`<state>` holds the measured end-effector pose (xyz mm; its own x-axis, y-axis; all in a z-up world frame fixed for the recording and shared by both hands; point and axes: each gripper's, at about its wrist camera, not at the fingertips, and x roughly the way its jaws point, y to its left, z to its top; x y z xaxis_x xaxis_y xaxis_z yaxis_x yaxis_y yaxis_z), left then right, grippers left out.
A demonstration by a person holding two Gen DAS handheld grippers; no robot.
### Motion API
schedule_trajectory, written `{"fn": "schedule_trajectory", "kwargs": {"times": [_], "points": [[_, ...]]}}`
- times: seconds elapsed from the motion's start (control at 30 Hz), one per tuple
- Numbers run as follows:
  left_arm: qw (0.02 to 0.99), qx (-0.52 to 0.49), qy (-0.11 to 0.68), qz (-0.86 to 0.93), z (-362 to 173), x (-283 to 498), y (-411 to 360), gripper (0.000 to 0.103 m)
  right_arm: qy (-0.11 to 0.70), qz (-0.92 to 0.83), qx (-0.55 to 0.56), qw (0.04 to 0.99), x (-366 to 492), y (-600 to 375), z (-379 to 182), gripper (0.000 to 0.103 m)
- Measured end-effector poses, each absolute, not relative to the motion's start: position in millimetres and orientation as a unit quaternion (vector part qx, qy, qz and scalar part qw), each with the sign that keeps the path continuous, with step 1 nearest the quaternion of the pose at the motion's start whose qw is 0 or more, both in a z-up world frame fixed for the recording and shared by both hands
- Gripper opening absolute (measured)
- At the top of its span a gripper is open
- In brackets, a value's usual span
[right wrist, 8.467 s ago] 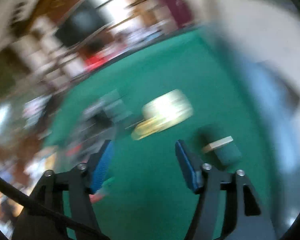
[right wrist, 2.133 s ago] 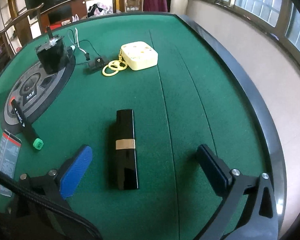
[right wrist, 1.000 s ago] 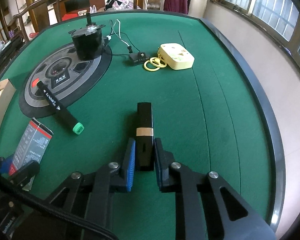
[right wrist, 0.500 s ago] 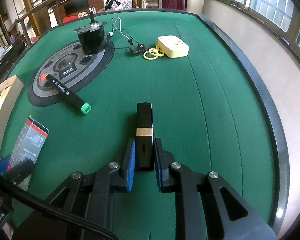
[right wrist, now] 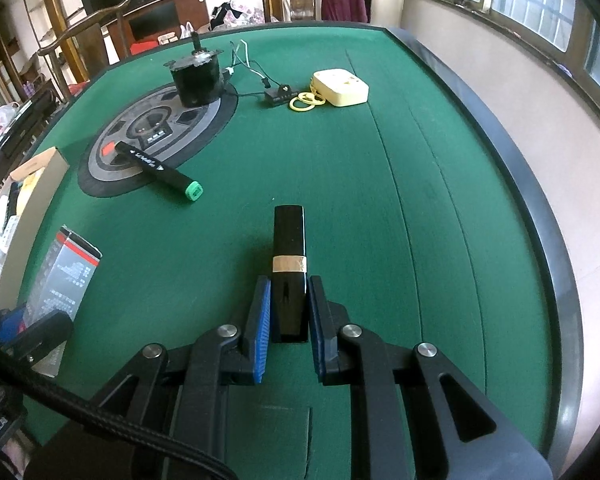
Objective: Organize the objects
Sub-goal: 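Lift the glue box with the left tool while the right tool lifts the lipstick tube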
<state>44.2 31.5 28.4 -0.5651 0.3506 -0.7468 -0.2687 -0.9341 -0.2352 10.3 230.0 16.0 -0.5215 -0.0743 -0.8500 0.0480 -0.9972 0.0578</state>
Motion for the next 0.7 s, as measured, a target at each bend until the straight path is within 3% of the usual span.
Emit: {"fn": "schedule_trajectory", "kwargs": {"times": [0.7], "points": [[0.176, -0.412, -0.076, 0.891, 41.9, 76.4, -3.8, 0.023, 0.009, -0.885, 0.462, 0.061, 42.9, 186.0, 41.6, 0.015]]}}
